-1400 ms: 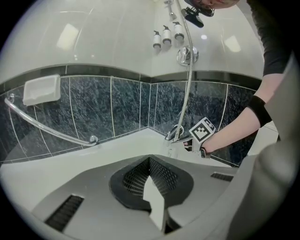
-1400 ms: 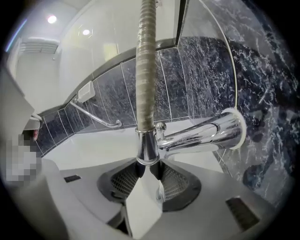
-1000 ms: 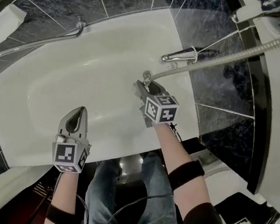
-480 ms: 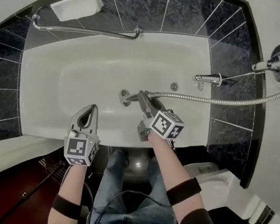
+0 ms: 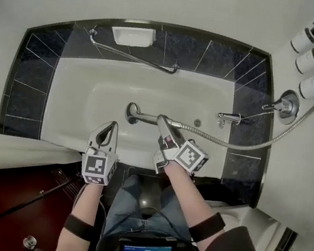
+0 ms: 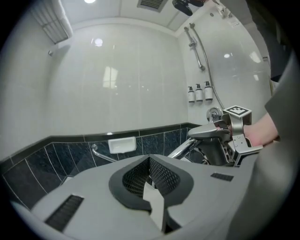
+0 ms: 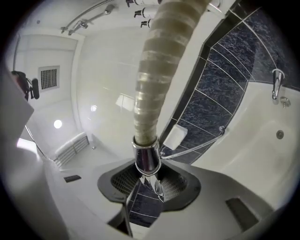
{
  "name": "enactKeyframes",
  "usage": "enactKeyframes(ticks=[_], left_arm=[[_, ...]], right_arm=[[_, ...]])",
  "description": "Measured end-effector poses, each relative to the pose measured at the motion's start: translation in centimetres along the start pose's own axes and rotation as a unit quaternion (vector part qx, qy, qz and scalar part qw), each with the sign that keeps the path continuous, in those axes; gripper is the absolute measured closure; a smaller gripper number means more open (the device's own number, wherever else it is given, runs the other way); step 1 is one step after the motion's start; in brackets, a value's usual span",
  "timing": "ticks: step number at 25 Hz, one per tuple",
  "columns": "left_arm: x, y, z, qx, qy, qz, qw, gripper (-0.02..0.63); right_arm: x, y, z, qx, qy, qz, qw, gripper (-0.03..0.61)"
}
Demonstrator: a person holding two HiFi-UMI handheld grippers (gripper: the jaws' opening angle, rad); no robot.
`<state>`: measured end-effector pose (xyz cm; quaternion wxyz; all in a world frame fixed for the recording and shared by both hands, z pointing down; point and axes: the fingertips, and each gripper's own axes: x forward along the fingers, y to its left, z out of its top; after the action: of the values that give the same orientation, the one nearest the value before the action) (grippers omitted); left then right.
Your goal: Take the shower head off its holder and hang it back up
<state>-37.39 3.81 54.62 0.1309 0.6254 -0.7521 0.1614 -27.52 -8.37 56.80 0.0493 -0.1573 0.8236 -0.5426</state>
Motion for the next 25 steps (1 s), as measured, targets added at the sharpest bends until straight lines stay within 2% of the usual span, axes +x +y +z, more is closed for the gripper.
enactKeyframes(ticks=[3, 7, 13, 15, 16, 19, 21, 25], left_arm=[[-2.8, 0.7, 3.4, 0.012, -0.023, 0.016, 0.9995, 0.614], [-6.3, 1.3, 6.8, 0.032, -0.049, 0.034, 0.9977, 0.566], [-9.7, 1.6, 10.1, 0.088, -0.064, 0.060, 0.9922, 0.362], [-10.2, 1.5, 10.1, 0.123, -0.055, 0.064, 0.9888, 0.238], [-10.2, 1.3, 10.0, 0.147, -0.050, 0.063, 0.9859, 0.189], [-9.8, 0.5, 9.9, 0.235, -0.036, 0.058, 0.9695, 0.128], [-9.5, 0.0, 10.5, 0.286, -0.031, 0.063, 0.9556, 0.124], [-9.1, -0.3, 13.3, 0.335, -0.032, 0.091, 0.9373, 0.124]], right_arm=[[-0.6, 5.3, 0.8, 0.034, -0.013, 0.049, 0.998, 0.426], [-1.9, 11.2, 1.3, 0.055, -0.012, 0.089, 0.994, 0.426], [-2.9, 16.5, 1.5, 0.063, -0.006, 0.130, 0.990, 0.426], [-3.2, 17.5, 1.5, 0.069, -0.005, 0.135, 0.988, 0.426], [-3.3, 17.9, 1.5, 0.072, -0.005, 0.138, 0.988, 0.426], [-3.7, 19.2, 1.5, 0.087, -0.003, 0.144, 0.986, 0.426], [-4.0, 20.2, 1.6, 0.096, -0.002, 0.150, 0.984, 0.426], [-4.1, 23.0, 1.8, 0.108, 0.003, 0.173, 0.979, 0.426]])
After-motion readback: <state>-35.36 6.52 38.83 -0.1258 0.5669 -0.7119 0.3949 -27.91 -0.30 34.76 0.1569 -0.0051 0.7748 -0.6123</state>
